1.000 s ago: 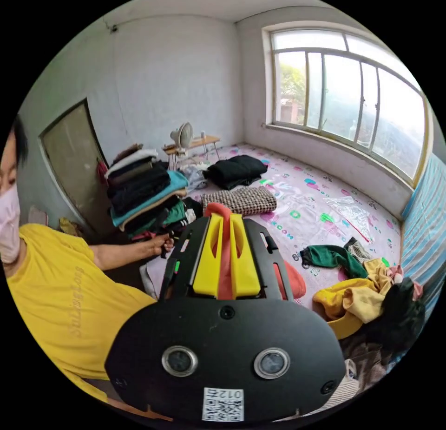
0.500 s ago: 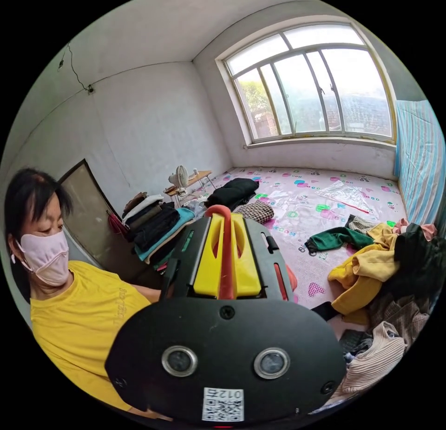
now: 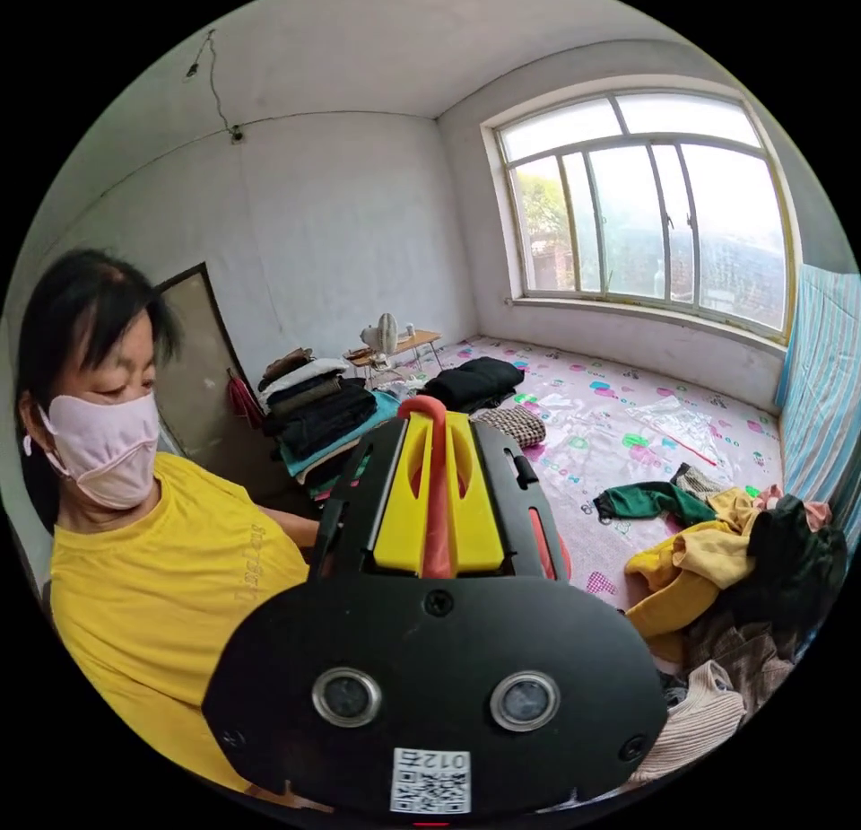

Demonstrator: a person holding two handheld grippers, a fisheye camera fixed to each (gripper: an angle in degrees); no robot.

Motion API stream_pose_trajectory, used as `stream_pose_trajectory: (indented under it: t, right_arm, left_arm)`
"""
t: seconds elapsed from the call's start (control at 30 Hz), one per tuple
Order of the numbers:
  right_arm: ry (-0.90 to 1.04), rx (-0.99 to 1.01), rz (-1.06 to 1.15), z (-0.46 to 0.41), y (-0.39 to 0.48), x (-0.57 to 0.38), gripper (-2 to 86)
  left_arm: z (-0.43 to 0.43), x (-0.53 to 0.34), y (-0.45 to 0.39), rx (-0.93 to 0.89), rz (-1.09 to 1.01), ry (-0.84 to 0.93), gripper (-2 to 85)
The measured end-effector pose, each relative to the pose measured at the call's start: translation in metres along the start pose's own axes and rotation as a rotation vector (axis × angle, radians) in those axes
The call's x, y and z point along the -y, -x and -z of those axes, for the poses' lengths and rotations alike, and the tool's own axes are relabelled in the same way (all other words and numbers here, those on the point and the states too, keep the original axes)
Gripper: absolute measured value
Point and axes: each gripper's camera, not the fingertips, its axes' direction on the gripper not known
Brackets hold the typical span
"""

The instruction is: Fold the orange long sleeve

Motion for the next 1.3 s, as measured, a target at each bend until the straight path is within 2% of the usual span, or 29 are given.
stream_pose_trajectory:
  t: [0.13, 0.2, 0.3, 0.4, 0.47, 0.5, 0.57, 0.67, 0.77, 0.87, 1.0, 1.13, 1.2, 1.3]
  right_arm:
    - [-0.108, 0.064, 0.126, 0.045, 0.021, 0.006, 2.6]
    - [-0.160, 0.081, 0.152, 0.062, 0.023, 0.007, 2.5]
    - [-0.272, 0.059, 0.139, 0.088, 0.005, 0.007, 2.2]
    - [-0.317, -0.066, -0.077, 0.091, -0.071, -0.002, 2.0]
    - [-0.172, -0.153, -0.377, 0.052, -0.167, -0.036, 2.0]
    - [-0.106, -0.148, -0.449, 0.036, -0.191, -0.050, 2.0]
    - [0.151, -0.101, -0.704, -0.035, -0.263, -0.127, 2.0]
    - [0.437, -0.104, -0.876, -0.122, -0.300, -0.232, 1.9]
    - [0.552, -0.125, -0.972, -0.178, -0.303, -0.308, 1.8]
    - [0.627, -0.187, -0.984, -0.207, -0.301, -0.348, 1.9]
    - [0.627, -0.240, -0.961, -0.221, -0.299, -0.366, 2.0]
    - [0.470, -0.328, -0.846, -0.214, -0.283, -0.344, 2.2]
    - [0.419, -0.433, -0.727, -0.213, -0.261, -0.324, 2.4]
    - [0.399, -0.749, -0.448, -0.226, -0.205, -0.290, 2.3]
  left_arm:
    - [0.099, 0.015, 0.020, 0.110, -0.071, 0.065, 0.2]
    - [0.148, 0.023, 0.030, 0.146, -0.080, 0.042, 0.1]
    - [0.236, 0.032, 0.057, 0.046, -0.051, -0.133, 0.3]
    - [0.264, 0.034, 0.130, -0.157, 0.108, -0.244, 0.5]
    - [0.222, 0.028, 0.196, -0.266, 0.259, -0.211, 1.0]
    - [0.202, 0.026, 0.210, -0.287, 0.297, -0.172, 1.1]
    - [0.102, 0.010, 0.249, -0.345, 0.443, 0.071, 1.8]
    - [-0.015, -0.027, 0.258, -0.385, 0.531, 0.323, 2.8]
    - [-0.085, -0.067, 0.257, -0.453, 0.647, 0.367, 3.7]
    - [-0.113, -0.100, 0.257, -0.520, 0.791, 0.274, 4.1]
    - [-0.111, -0.119, 0.253, -0.505, 0.849, 0.177, 4.1]
    - [-0.062, -0.131, 0.242, -0.470, 0.933, -0.148, 4.2]
    - [-0.043, -0.127, 0.229, -0.425, 0.904, -0.212, 4.2]
    - [-0.015, -0.090, 0.190, -0.107, 0.742, -0.094, 4.6]
